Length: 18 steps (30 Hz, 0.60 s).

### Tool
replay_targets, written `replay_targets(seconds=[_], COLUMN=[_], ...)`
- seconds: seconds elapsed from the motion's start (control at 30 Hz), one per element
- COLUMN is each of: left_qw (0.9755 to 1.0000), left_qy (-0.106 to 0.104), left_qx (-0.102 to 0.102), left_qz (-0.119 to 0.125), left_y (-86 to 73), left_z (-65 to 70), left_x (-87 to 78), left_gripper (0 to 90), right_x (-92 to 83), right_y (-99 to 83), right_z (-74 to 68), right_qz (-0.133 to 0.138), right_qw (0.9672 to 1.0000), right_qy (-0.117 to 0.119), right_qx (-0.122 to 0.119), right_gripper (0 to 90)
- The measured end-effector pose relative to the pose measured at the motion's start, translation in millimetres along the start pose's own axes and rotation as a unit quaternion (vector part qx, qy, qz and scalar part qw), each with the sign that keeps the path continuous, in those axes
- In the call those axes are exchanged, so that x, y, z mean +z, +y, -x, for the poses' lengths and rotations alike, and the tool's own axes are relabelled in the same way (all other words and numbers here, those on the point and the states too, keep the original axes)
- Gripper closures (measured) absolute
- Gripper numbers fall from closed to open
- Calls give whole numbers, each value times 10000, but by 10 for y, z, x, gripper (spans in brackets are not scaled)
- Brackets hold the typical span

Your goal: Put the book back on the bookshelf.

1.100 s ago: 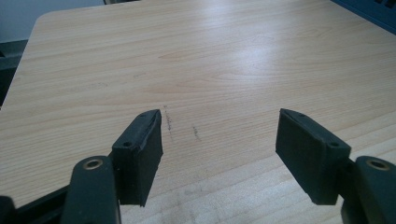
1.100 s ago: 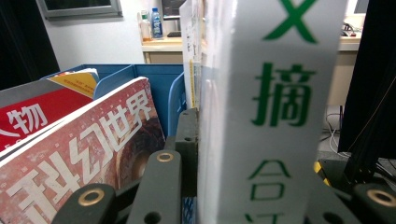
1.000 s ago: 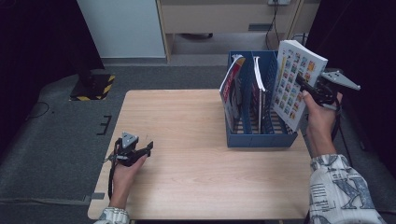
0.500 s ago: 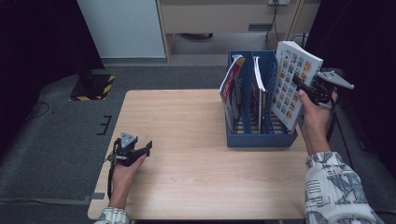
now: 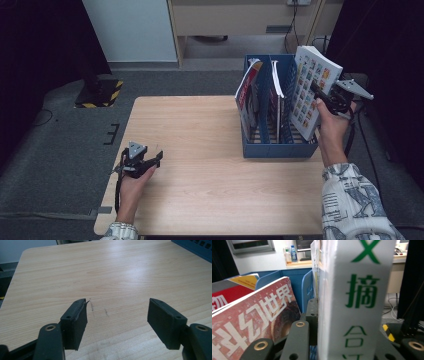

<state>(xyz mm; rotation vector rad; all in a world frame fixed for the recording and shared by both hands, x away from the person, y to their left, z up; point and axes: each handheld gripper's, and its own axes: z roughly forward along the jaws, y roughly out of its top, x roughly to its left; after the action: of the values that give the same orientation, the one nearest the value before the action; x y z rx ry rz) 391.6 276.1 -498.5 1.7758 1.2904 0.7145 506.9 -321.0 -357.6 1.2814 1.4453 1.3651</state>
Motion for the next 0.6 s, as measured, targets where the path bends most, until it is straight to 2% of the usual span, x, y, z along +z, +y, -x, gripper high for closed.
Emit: replay_targets(seconds=[0.33, 0.6], left_qw=[10000, 10000], left_qy=[-4, -24], left_qx=[19, 25], left_qz=[-14, -26], left_y=[-2, -3], left_z=[1, 7], left_x=[10, 15], left_gripper=[321, 321], right_x=[28, 73], right_y=[-51, -137], right_z=[-15, 14], right_qz=[44, -32], right_qw=[9999, 9997], right_qy=[-112, -187], right_qx=[-90, -127], right_gripper=[738, 738])
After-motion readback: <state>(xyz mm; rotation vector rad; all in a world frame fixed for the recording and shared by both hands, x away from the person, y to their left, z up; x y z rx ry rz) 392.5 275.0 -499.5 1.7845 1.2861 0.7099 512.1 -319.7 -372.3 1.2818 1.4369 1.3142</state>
